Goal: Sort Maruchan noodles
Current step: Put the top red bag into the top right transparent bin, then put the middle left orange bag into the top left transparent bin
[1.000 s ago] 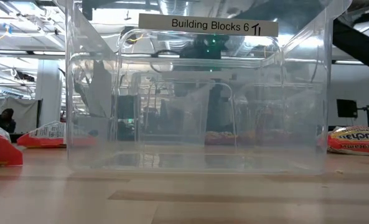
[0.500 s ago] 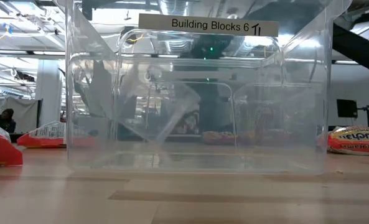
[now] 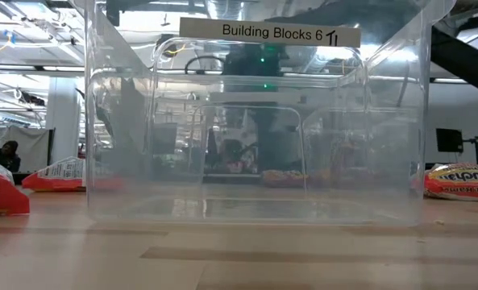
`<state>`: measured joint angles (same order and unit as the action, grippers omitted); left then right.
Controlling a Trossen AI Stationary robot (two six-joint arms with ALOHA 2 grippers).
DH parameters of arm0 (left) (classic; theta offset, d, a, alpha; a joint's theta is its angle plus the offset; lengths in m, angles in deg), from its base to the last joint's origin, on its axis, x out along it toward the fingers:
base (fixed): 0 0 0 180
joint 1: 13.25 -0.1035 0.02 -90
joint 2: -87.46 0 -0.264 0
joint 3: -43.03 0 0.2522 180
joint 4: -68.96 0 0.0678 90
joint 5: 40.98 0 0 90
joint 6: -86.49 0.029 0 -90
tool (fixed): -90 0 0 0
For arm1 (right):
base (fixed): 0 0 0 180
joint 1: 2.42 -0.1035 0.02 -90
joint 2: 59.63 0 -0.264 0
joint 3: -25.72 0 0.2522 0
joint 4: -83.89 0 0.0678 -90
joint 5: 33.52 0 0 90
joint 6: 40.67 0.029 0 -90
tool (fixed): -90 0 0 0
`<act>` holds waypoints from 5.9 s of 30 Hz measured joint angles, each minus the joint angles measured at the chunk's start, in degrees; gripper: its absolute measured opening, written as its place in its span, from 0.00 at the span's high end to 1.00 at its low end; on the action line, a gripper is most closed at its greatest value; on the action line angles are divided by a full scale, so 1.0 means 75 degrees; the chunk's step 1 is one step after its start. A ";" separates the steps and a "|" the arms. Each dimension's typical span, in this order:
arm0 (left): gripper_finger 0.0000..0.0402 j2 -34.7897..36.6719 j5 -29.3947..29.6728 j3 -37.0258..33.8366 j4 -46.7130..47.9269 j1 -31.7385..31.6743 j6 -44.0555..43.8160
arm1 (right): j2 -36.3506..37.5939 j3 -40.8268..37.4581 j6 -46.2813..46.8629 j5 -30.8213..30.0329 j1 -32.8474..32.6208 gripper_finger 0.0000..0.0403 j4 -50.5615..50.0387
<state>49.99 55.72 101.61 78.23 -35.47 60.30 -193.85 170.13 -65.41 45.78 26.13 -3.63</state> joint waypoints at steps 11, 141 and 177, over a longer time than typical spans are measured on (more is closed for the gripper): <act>0.40 0.0000 -0.0003 0.0000 0.0002 0.0000 -0.0009 | -0.0032 -0.0213 0.1613 -0.0159 0.0175 0.36 -0.0061; 0.42 -0.0474 -0.2032 0.1267 0.5550 0.0155 -0.0364 | 0.9608 -0.8189 0.5917 0.3629 0.0363 0.34 0.5852; 0.46 -0.2579 0.0932 -0.2148 0.6517 0.2419 -0.2872 | 0.9611 -0.8186 0.5841 0.3582 0.0363 0.34 0.5899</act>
<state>30.65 62.71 85.50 127.10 -17.33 38.76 -121.76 108.74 -21.60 72.64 28.85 40.62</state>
